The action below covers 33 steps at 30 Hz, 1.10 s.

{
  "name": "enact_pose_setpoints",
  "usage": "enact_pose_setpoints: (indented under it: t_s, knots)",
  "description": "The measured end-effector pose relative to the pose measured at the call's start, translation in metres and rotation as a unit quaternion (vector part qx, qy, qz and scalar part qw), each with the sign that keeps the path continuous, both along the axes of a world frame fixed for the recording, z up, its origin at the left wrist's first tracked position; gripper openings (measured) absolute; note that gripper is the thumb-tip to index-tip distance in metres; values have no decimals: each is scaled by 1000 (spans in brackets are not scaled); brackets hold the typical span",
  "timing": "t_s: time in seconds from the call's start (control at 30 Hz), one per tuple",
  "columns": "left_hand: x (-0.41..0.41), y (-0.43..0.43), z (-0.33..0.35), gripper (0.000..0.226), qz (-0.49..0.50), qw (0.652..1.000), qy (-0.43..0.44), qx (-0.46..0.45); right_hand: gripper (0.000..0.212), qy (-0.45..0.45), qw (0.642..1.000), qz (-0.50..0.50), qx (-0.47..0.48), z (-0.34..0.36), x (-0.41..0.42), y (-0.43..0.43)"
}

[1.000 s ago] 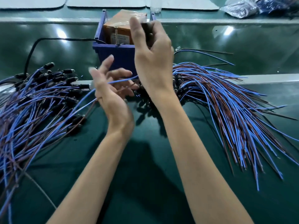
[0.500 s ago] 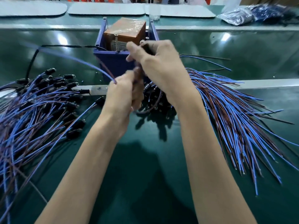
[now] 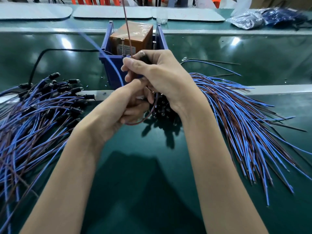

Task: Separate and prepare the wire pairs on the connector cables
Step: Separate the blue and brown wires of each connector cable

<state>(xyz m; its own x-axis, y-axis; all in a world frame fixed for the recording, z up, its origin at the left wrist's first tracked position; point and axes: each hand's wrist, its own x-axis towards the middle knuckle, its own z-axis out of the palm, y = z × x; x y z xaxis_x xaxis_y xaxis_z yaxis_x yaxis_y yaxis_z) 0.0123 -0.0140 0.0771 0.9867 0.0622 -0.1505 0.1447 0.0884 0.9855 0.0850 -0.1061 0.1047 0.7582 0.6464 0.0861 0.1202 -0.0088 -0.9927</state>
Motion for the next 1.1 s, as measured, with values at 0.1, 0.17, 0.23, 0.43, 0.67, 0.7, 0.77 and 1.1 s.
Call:
enact_pose_setpoints:
  t_s: [0.1, 0.17, 0.23, 0.43, 0.67, 0.7, 0.77, 1.1]
  knots:
    - [2, 3, 1, 16, 118, 990, -72, 17, 22, -42, 997, -54, -20, -1, 3, 1]
    - [5, 2, 1, 13, 208, 974, -87, 21, 18, -59, 994, -87, -36, -1, 5, 2]
    - [9, -3, 3, 17, 308, 947, -96, -10, 15, -45, 993, -105, -29, -2, 6, 0]
    - [9, -4, 5, 34, 495, 855, -139, -62, 21, -60, 987, -143, -38, -2, 8, -1]
    - [12, 8, -5, 34, 512, 851, -117, 13, 24, -126, 965, -226, -34, -4, 0, 5]
    - [13, 10, -7, 33, 505, 856, -103, 30, 24, -138, 960, -241, -40, -5, 0, 5]
    - [16, 16, -12, 34, 493, 865, -83, 45, 25, -168, 943, -282, -50, -5, 2, 5]
    - [14, 15, -19, 29, 447, 876, -118, 138, 18, -199, 904, -373, -65, -7, 4, 8]
